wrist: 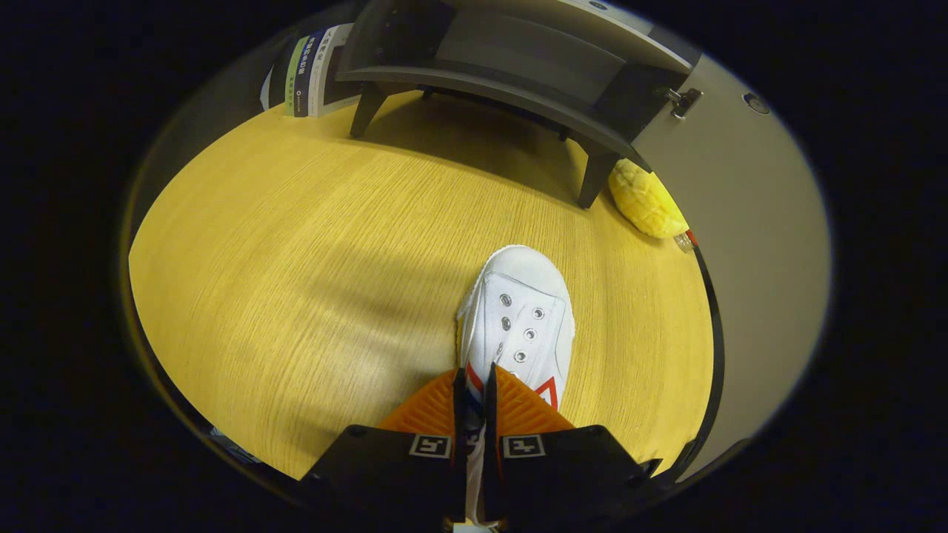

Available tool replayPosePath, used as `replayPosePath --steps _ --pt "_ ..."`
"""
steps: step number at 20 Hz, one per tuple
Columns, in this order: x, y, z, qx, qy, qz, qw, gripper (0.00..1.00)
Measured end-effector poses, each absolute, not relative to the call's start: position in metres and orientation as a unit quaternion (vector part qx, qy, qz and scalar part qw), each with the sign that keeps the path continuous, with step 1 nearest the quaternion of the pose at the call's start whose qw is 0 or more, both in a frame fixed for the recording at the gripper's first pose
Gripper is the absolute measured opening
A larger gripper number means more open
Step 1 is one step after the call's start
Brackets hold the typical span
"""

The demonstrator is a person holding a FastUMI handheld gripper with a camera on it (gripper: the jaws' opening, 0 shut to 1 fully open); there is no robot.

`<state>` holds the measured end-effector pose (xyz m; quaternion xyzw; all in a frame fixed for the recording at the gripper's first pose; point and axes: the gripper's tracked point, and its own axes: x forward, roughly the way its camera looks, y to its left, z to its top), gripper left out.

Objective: Open the shoe cabinet door, grab the shoes and put them into the shoe cabinet, then close the shoe cabinet door.

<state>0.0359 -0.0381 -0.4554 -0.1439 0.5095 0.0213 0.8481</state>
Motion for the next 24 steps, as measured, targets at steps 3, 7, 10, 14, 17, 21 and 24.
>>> replayPosePath --steps 3,7,10,14,17,21,24 --pt "0.030 -0.039 -0.456 -0.124 0.519 0.029 0.845 0.05" --pt "0.032 -0.038 -0.441 -0.080 0.510 0.014 0.856 0.02" --pt "0.038 -0.043 -0.419 -0.069 0.485 -0.002 0.872 0.02" --pt "0.039 -0.032 -0.375 -0.038 0.454 -0.013 0.890 0.02" --pt "0.036 -0.028 -0.327 -0.036 0.425 -0.009 0.904 0.02" --pt "0.042 -0.011 -0.250 -0.050 0.374 0.000 0.926 0.02" --pt "0.057 -0.001 -0.189 -0.041 0.332 0.006 0.942 0.02"
